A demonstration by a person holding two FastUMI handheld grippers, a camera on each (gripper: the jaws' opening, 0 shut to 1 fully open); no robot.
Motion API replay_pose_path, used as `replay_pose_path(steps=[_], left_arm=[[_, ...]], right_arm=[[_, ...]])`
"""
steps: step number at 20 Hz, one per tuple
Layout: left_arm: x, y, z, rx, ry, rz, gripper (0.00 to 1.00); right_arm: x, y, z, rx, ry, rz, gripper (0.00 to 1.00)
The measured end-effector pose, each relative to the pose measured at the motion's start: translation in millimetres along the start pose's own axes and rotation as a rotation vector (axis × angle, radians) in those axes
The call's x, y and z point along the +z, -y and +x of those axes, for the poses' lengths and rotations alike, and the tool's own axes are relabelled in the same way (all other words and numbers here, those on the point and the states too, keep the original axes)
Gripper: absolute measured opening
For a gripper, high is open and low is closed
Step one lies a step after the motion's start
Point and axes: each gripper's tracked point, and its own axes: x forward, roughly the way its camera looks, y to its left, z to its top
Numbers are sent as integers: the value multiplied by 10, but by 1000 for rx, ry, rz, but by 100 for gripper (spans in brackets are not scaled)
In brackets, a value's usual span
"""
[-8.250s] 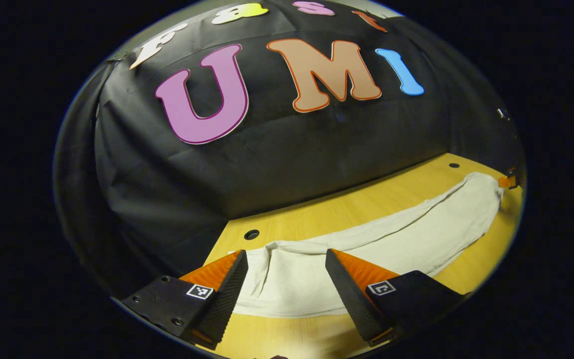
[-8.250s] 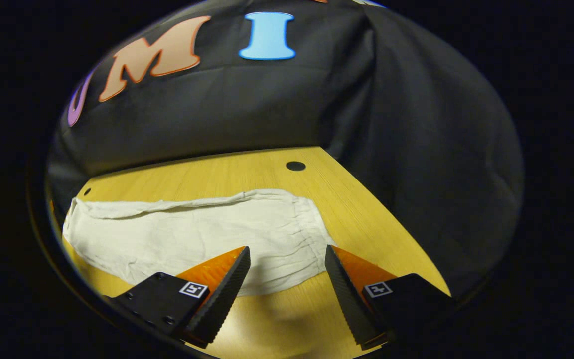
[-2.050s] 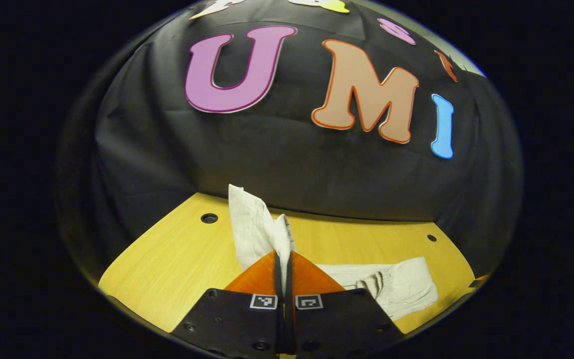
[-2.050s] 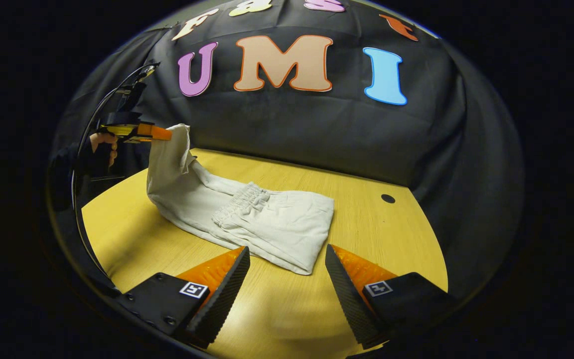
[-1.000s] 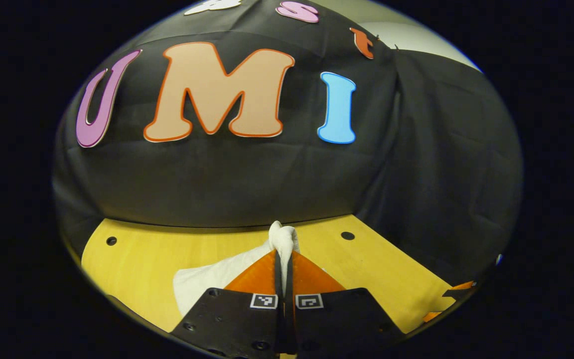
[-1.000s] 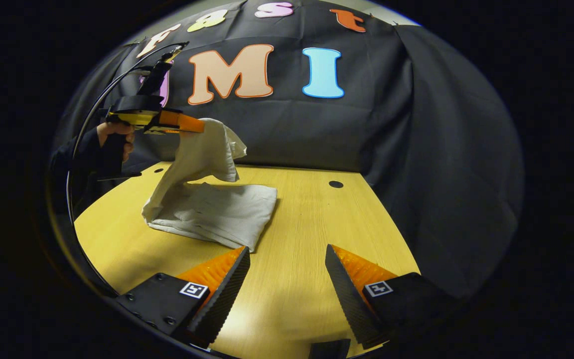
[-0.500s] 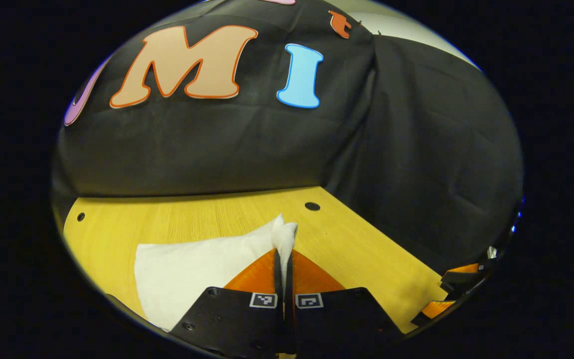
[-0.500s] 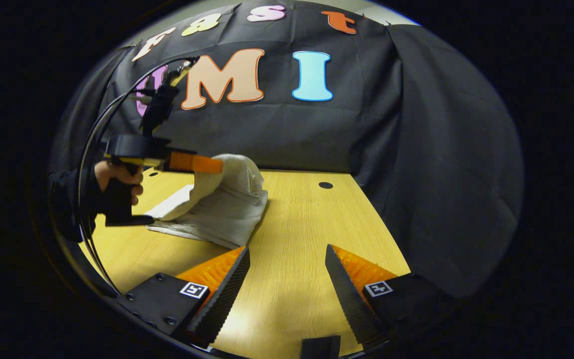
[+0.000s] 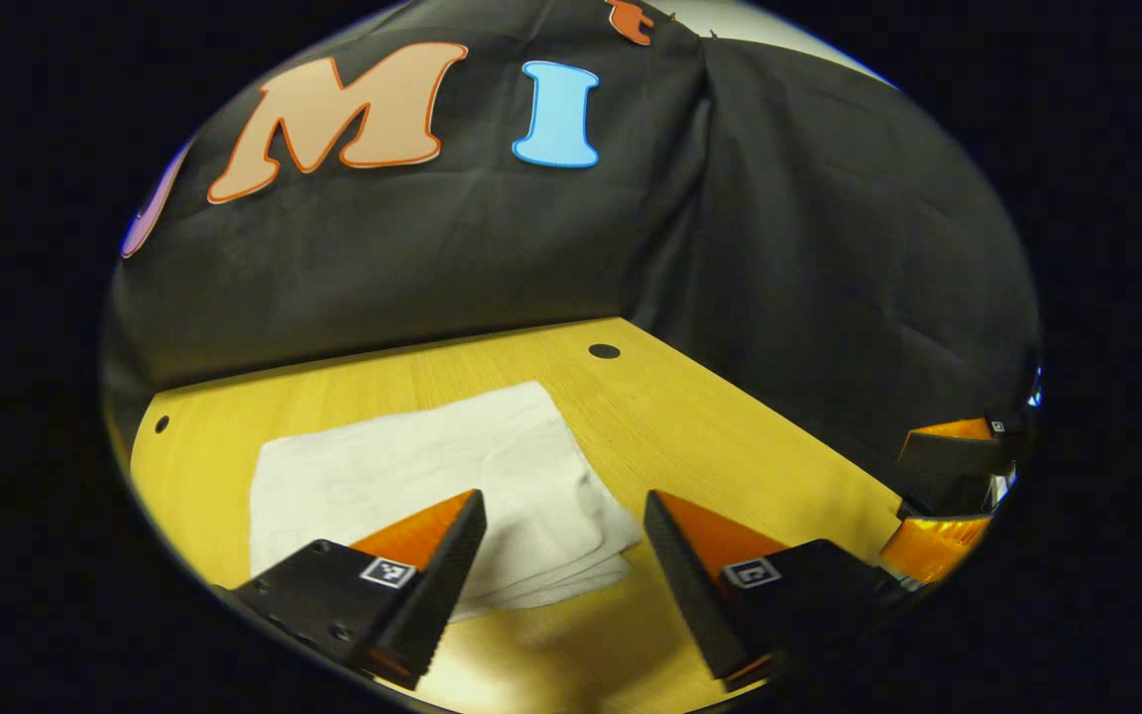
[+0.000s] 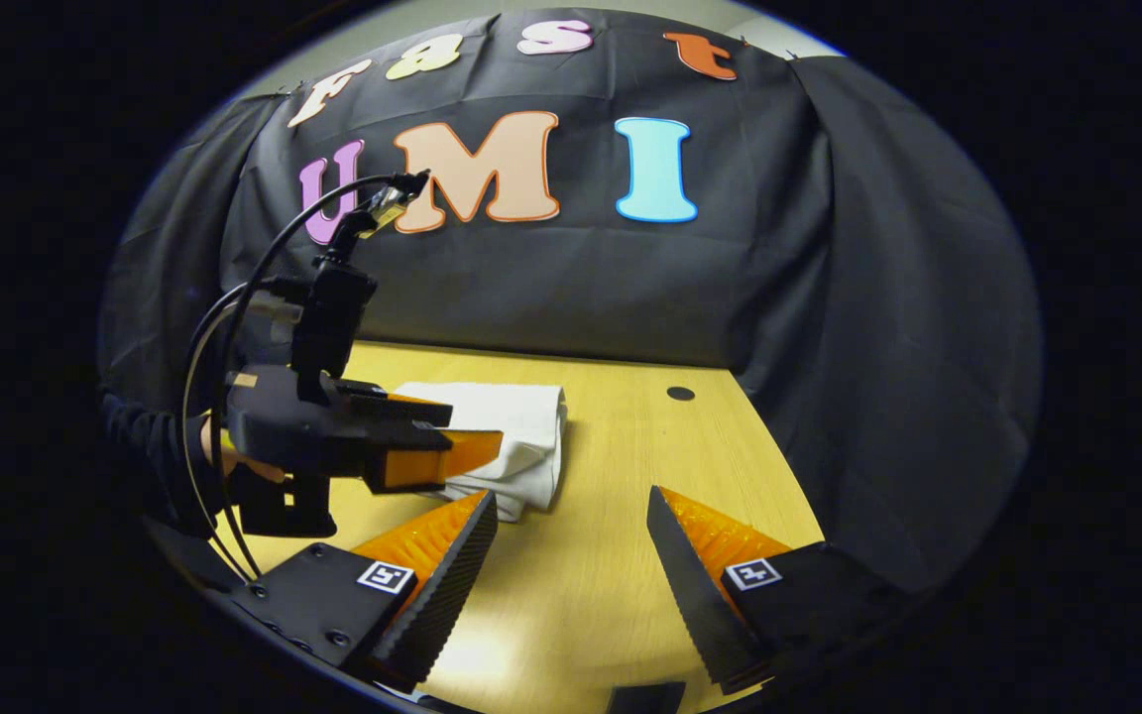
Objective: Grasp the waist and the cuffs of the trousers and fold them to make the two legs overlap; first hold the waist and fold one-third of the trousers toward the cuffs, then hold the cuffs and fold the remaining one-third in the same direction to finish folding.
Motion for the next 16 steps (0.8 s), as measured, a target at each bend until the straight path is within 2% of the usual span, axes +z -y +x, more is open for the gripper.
replay_pose_path(steps=[1,4,7,12,16], left_arm=[[54,-65,-83,21,15,0,99],[362,-429,-419,100,95,-7,98],[711,-922,-843,217,180,17,97],[1296,-1824,-1735,442,333,116,97],[1497,-2285,-2412,557,414,83,96]], right_arm=[[100,-37,22,13,16,-1,98],[513,-167,74,35,91,5,98],[968,-310,119,35,179,7,98],[1744,-635,123,39,333,30,98],[2203,-972,76,42,436,54,98]])
